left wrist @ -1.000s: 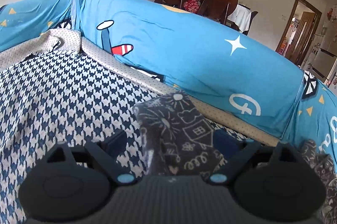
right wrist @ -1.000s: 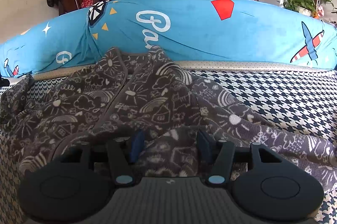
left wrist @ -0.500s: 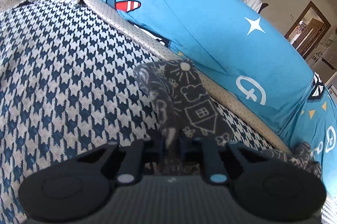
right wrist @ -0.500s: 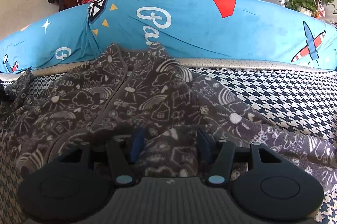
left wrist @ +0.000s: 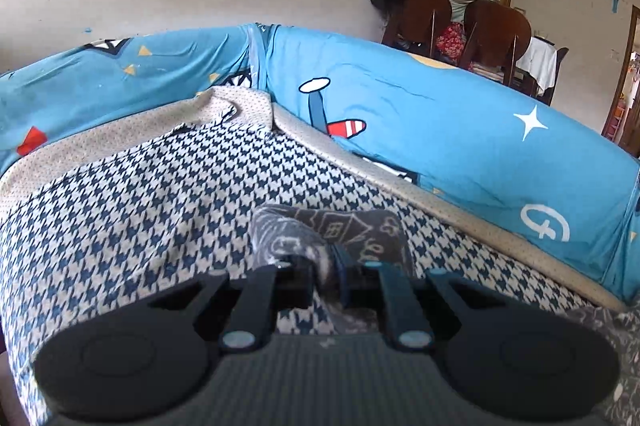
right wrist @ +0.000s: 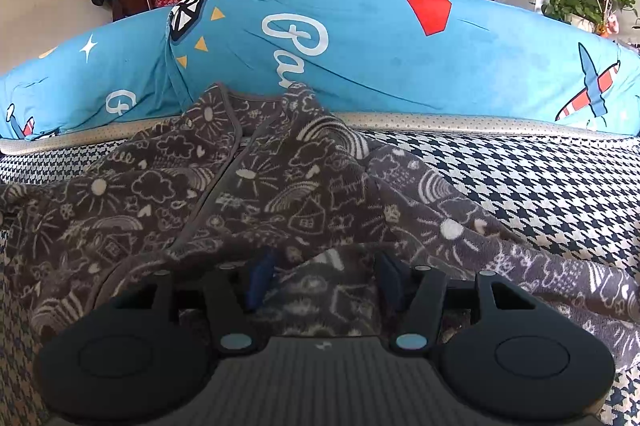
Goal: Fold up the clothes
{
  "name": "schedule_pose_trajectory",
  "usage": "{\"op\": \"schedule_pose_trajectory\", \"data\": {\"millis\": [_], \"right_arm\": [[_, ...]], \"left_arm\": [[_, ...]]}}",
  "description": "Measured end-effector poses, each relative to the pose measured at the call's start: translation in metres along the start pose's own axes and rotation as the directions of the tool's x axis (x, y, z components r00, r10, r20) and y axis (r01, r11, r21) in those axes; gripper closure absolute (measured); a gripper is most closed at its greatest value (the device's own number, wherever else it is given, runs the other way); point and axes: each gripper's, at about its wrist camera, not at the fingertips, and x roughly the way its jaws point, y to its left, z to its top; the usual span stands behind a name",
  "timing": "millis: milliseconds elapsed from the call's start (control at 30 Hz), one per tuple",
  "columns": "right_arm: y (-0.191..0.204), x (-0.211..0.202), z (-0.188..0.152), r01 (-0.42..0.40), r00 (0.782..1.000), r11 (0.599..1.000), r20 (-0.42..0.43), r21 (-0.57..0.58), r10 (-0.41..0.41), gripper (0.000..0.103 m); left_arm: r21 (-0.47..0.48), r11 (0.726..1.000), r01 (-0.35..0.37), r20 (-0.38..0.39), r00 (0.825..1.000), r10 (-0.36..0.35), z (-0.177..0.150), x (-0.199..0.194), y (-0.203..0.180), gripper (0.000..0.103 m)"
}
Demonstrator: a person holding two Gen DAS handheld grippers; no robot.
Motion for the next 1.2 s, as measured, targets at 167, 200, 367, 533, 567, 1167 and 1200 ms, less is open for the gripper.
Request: {"op": "schedule_pose_trajectory", "data": {"millis": [167, 200, 367, 533, 567, 1167, 1200], "right_arm": [[-0.002, -0.001, 0.001, -0.001, 1.000, 1.000, -0.004, 0.004, 0.001, 0.047], [-0.002, -0.001, 0.001, -0.001, 1.000, 1.000, -0.006, 0.006, 0.001, 0.047], [-0.003, -0.002, 0.002, -0.002, 1.000, 1.000, -0.007, 0.014, 0.002, 0.047], [-0.006, -0.003, 0.001, -0.007, 1.000, 1.000, -0.004, 0.017, 0.007, 0.047], [-0.007, -0.004, 0.001, -0.010, 1.000, 1.000, -0.003, 0.018, 0.010, 0.047], [-0.040, -0.006, 0.010, -0.090, 0.996, 0.991, 0.028, 0.097, 0.087, 0.047], [-0.045, -0.006, 0.014, -0.085, 0.996, 0.991, 0.035, 0.101, 0.081, 0.047]], "left_arm": [[-0.029, 0.999, -0.031, -0.051, 0.998, 0.029, -0.017, -0.023, 0.024, 0.077], [-0.035, 0.999, -0.037, -0.061, 0.998, 0.035, -0.020, -0.028, 0.029, 0.071], [-0.024, 0.997, -0.072, 0.016, 0.997, 0.072, -0.028, -0.056, 0.043, 0.056], [0.097, 0.994, -0.049, 0.147, 0.989, 0.035, -0.037, -0.081, 0.029, 0.031], [0.119, 0.993, -0.019, 0.132, 0.991, 0.003, -0.040, -0.081, 0.024, 0.031], [0.299, 0.887, 0.351, -0.127, 0.936, -0.328, -0.099, -0.078, -0.056, 0.022], [0.302, 0.885, 0.354, -0.129, 0.935, -0.330, -0.099, -0.077, -0.058, 0.021]]}}
